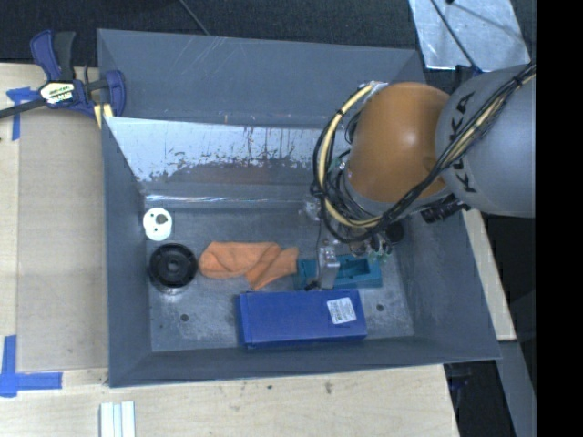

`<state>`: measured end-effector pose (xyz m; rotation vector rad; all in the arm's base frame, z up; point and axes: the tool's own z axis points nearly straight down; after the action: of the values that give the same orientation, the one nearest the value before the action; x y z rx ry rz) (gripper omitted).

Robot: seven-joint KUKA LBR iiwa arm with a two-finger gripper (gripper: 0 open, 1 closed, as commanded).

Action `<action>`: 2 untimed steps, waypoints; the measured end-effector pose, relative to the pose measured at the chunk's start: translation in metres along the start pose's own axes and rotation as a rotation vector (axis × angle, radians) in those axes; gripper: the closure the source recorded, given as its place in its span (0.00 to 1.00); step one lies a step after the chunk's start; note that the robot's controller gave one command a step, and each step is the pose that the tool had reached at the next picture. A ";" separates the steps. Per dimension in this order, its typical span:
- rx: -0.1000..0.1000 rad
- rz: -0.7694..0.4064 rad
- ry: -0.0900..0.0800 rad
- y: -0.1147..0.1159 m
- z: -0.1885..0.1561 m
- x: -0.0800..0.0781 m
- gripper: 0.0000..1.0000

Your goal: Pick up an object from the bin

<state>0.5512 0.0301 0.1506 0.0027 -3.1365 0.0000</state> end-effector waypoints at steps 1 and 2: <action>0.000 0.001 -0.008 0.000 -0.005 -0.002 0.00; -0.001 0.047 -0.006 0.024 0.044 -0.016 0.00</action>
Offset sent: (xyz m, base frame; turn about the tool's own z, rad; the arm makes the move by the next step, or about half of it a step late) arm 0.0212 0.0386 -0.0784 0.0704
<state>0.5674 0.0545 0.1065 -0.0716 -3.1417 -0.0008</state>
